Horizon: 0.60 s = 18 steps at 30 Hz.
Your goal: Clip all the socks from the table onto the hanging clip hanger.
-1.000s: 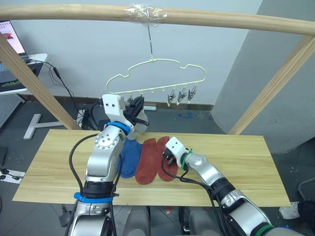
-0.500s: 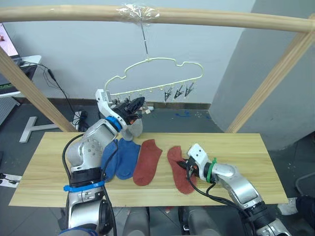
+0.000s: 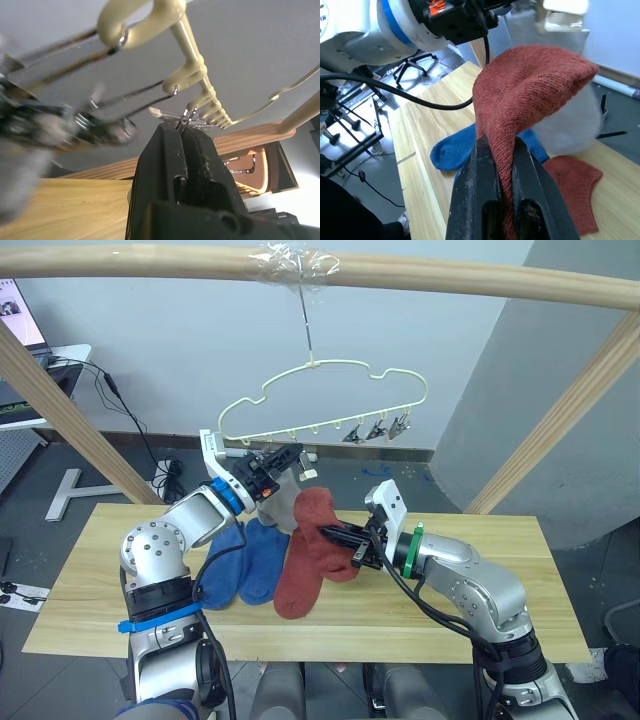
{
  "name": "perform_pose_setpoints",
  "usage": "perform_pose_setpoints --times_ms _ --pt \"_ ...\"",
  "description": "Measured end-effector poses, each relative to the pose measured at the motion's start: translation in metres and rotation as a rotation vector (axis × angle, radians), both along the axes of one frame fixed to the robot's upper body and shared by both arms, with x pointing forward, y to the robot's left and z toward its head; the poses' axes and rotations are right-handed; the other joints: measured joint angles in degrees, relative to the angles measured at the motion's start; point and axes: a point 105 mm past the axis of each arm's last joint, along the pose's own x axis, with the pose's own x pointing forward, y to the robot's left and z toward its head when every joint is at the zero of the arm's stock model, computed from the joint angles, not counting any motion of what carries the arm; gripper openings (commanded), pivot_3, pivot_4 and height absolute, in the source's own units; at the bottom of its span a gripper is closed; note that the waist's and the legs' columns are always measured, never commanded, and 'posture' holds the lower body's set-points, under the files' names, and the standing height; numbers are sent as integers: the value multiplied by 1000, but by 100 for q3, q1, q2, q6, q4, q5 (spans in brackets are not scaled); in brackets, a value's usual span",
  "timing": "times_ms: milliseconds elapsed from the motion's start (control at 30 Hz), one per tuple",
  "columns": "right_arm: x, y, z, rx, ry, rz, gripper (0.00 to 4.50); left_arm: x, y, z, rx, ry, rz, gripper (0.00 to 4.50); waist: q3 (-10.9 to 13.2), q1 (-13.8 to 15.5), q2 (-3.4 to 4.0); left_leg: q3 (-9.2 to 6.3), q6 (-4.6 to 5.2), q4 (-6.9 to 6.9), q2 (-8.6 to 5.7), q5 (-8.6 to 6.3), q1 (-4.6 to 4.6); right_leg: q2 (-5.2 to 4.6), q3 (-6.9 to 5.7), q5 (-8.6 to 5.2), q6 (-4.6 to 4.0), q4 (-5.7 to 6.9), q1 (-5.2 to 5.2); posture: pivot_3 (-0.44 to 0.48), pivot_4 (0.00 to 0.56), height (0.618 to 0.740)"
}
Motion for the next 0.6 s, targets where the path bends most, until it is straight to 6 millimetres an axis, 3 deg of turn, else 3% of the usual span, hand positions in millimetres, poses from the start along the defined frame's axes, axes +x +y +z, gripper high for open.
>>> perform_pose_setpoints --times_ms 300,600 --pt "9 1 16 50 -22 -17 42 -5 -1 0 -16 8 -28 0 0 2 0 -5 -5 -3 2 -3 -11 -1 -8 0 0 -2 -9 212 210 740" --pt "13 4 17 58 -15 -24 42 -7 -2 1 -18 12 -32 0 1 2 2 -5 -5 -3 0 -3 -14 -3 -10 -1 0 -4 -9 217 213 740"
